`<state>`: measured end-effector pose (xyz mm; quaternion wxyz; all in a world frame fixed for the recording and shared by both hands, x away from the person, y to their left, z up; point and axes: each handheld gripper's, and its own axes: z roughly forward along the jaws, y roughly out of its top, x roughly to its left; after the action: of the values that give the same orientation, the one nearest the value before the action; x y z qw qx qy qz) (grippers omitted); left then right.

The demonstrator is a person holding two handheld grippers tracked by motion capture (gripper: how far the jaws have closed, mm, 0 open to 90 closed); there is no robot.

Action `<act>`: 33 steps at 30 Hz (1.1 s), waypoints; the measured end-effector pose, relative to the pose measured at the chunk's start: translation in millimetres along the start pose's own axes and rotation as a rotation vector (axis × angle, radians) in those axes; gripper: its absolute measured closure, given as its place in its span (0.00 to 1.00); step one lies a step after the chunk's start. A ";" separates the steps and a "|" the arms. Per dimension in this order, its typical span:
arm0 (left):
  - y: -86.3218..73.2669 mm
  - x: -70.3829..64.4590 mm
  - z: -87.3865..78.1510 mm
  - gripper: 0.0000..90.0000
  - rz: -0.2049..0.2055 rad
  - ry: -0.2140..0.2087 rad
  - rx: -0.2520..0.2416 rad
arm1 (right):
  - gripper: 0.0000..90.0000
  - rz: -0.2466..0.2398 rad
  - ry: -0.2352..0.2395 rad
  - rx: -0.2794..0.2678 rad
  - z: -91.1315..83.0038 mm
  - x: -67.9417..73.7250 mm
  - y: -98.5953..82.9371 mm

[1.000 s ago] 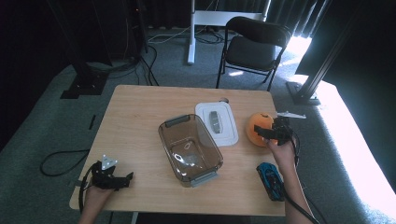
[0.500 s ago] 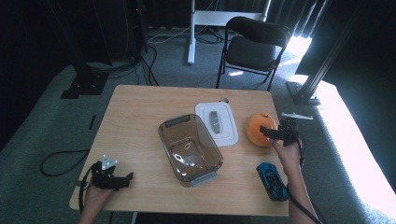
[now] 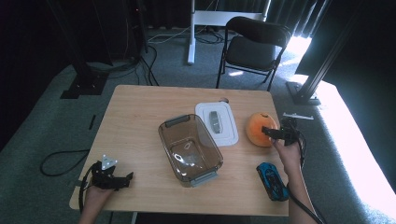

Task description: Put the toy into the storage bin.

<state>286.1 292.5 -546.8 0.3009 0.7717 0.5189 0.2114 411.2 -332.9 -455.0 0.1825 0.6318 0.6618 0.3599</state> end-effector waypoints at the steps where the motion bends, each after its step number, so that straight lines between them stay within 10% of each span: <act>1: 0.0 0.0 0.0 0.00 0.000 0.000 0.000 | 0.14 -0.001 0.000 0.002 1.6 -0.4 0.3; 33: 0.1 0.1 0.1 0.00 0.001 -0.001 0.000 | 0.19 -0.059 -0.021 0.084 42.0 4.7 -15.3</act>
<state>286.3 292.6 -546.7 0.3012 0.7719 0.5186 0.2112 429.1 -317.1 -493.2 0.1736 0.6229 0.6927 0.3196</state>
